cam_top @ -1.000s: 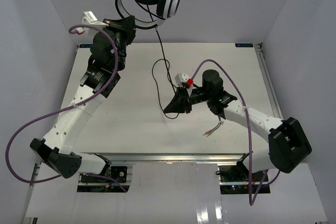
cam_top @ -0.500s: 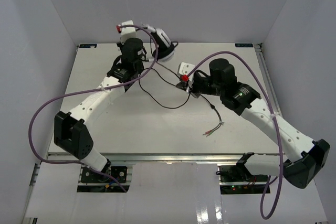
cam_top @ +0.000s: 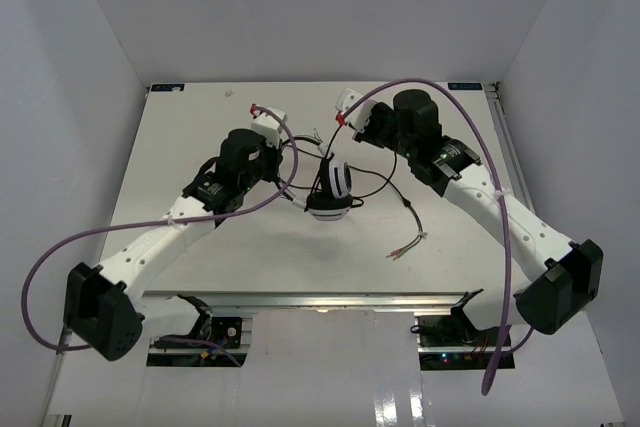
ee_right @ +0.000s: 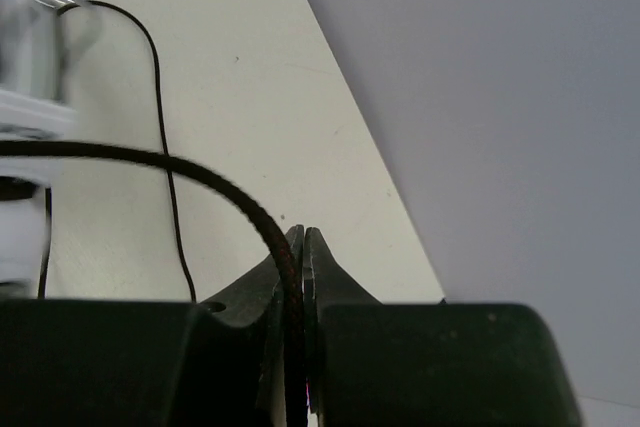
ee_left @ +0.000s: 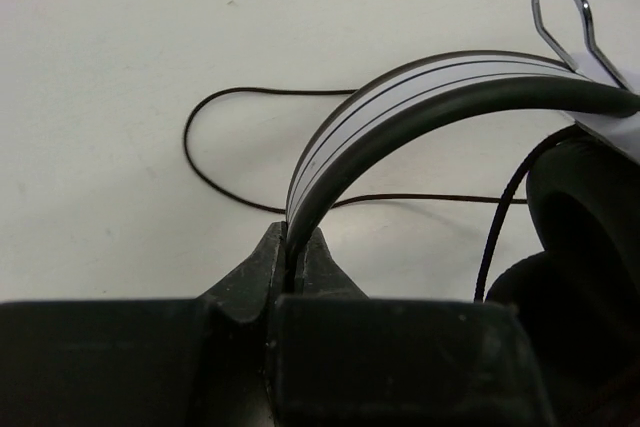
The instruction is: Wrap the headphones
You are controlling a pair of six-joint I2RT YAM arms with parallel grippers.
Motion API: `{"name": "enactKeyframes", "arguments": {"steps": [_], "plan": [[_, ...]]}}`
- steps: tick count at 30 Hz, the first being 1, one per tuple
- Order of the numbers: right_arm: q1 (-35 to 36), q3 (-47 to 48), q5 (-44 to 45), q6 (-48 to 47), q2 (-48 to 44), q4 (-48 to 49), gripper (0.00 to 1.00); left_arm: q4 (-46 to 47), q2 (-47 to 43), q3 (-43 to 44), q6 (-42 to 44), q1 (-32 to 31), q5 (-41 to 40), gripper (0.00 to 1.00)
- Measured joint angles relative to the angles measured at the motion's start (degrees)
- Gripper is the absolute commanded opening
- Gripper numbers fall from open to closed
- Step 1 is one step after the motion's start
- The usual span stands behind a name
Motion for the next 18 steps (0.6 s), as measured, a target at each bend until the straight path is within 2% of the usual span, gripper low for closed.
{"name": "enactKeyframes", "arguments": {"steps": [5,7,11,13,18], "plan": [[-10.94,-1.54,-12.29,7.55,2.56,2.59,0.08,1.21,-11.15,-1.36,-2.28,-0.01,9.24,0.0],[-14.31,-3.35,-20.49,11.27,3.03,4.2,0.08,2.43,-13.16,-0.27,-5.36,-0.07,10.6,0.0],[-17.68,-10.83,-40.72,22.89,3.15,14.13,0.1,5.81,-13.27,1.52,-13.12,0.08,12.09,0.0],[-17.99,-14.87,-49.61,32.4,3.69,21.77,0.12,8.33,-12.5,1.9,-18.64,0.1,13.82,0.0],[-17.41,-22.54,-64.05,59.9,7.76,51.32,0.23,18.88,-6.78,4.93,-34.42,0.02,18.61,0.0]]}}
